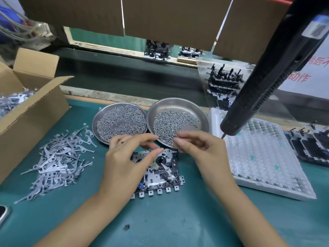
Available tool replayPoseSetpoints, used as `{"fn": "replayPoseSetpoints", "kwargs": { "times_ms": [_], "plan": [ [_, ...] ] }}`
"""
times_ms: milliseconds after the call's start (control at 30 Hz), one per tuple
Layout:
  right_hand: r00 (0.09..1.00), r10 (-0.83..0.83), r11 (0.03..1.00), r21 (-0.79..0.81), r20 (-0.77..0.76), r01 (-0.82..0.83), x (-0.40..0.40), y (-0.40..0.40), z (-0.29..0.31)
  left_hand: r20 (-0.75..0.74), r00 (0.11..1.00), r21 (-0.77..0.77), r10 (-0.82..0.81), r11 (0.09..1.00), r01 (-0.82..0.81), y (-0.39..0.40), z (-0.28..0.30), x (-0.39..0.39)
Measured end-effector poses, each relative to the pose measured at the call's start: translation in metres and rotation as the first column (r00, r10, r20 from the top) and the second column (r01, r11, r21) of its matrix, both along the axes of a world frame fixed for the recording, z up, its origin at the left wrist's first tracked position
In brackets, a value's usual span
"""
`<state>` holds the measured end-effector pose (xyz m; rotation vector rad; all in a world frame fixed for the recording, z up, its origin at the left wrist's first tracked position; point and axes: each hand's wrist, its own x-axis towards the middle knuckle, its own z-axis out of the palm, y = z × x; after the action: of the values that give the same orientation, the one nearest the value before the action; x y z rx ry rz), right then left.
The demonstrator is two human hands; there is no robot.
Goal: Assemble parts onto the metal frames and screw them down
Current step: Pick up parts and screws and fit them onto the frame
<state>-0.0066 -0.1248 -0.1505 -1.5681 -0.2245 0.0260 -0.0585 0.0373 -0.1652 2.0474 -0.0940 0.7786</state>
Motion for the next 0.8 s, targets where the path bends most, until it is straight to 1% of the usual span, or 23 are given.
{"fn": "replayPoseSetpoints", "kwargs": {
  "times_ms": [33, 100, 267, 367, 633, 800],
  "plan": [
    [0.998, 0.039, 0.997, 0.07, -0.051, -0.036, -0.006, 0.002, 0.0, 0.013, 1.0, 0.016, -0.014, 1.0, 0.013, -0.001, -0.001, 0.0],
    [0.988, 0.103, 0.987, 0.139, -0.112, -0.087, -0.014, 0.004, -0.001, 0.039, 0.998, 0.062, -0.039, 0.997, 0.037, -0.002, -0.003, 0.0],
    [0.981, 0.126, 0.984, 0.147, -0.145, -0.104, -0.019, 0.006, -0.002, 0.115, 0.991, 0.223, -0.071, 0.974, 0.044, -0.001, -0.009, 0.002],
    [0.984, 0.129, 0.987, 0.115, -0.126, -0.114, -0.02, 0.005, -0.002, 0.135, 0.987, 0.263, -0.082, 0.964, 0.044, 0.0, -0.01, 0.002],
    [0.983, 0.155, 0.985, 0.088, -0.102, -0.146, -0.021, 0.002, 0.0, 0.191, 0.975, 0.22, -0.117, 0.973, 0.074, -0.001, -0.008, 0.001],
    [0.978, 0.176, 0.98, 0.118, -0.116, -0.163, -0.023, 0.002, 0.001, 0.173, 0.977, 0.153, -0.125, 0.983, 0.098, -0.002, -0.006, -0.001]
  ]
}}
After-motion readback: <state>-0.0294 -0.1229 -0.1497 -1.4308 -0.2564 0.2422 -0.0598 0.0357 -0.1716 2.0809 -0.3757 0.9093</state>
